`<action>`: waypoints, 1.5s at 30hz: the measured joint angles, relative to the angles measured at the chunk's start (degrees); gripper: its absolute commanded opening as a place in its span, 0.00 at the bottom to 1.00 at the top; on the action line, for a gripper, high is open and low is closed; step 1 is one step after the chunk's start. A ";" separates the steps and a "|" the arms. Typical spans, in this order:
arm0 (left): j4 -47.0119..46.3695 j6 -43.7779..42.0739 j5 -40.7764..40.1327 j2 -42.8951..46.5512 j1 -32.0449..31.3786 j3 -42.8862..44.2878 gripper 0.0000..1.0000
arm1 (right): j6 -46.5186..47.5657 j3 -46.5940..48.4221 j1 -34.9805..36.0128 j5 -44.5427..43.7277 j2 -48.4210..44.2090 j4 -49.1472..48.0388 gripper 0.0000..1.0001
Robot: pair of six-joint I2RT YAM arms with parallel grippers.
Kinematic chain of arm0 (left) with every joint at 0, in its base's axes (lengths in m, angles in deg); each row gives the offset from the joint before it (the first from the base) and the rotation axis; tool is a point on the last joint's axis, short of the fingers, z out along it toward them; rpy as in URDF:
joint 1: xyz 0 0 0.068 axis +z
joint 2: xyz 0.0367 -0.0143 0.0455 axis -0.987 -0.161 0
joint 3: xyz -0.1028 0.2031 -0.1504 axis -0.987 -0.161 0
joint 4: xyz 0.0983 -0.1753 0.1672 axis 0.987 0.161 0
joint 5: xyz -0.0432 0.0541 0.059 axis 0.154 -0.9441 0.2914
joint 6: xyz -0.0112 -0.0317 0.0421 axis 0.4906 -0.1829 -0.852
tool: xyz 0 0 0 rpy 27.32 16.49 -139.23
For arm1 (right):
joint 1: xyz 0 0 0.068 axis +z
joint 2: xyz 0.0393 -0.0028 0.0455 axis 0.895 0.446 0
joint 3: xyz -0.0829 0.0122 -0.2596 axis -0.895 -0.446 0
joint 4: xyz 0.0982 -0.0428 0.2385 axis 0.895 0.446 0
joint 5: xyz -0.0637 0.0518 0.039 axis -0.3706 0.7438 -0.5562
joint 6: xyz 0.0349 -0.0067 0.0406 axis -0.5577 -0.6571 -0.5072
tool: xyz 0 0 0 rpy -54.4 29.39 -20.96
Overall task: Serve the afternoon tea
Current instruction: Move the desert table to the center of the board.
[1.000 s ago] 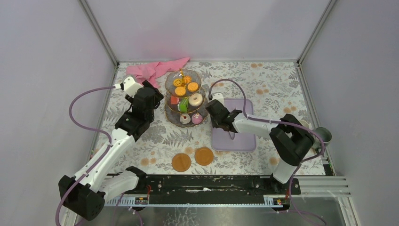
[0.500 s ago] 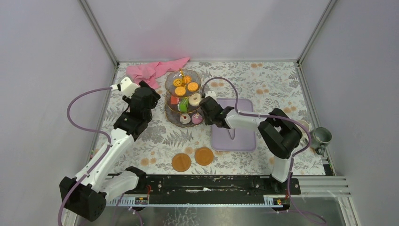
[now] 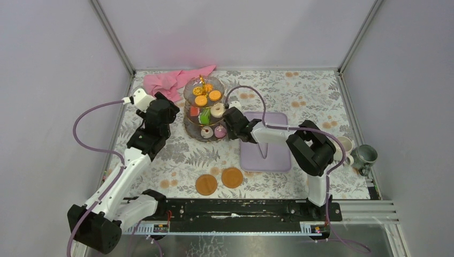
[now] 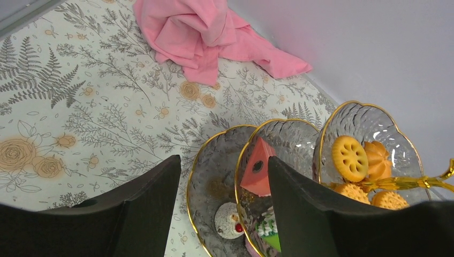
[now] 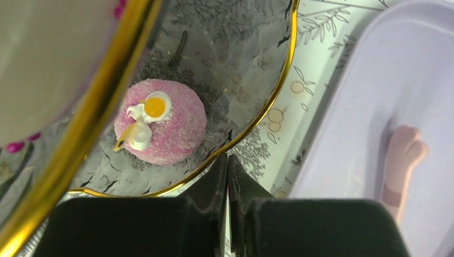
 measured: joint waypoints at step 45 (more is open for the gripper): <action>0.26 -0.74 -0.81 5.62 2.29 -0.24 0.69 | 2.12 34.86 0.00 5.40 23.30 5.16 0.29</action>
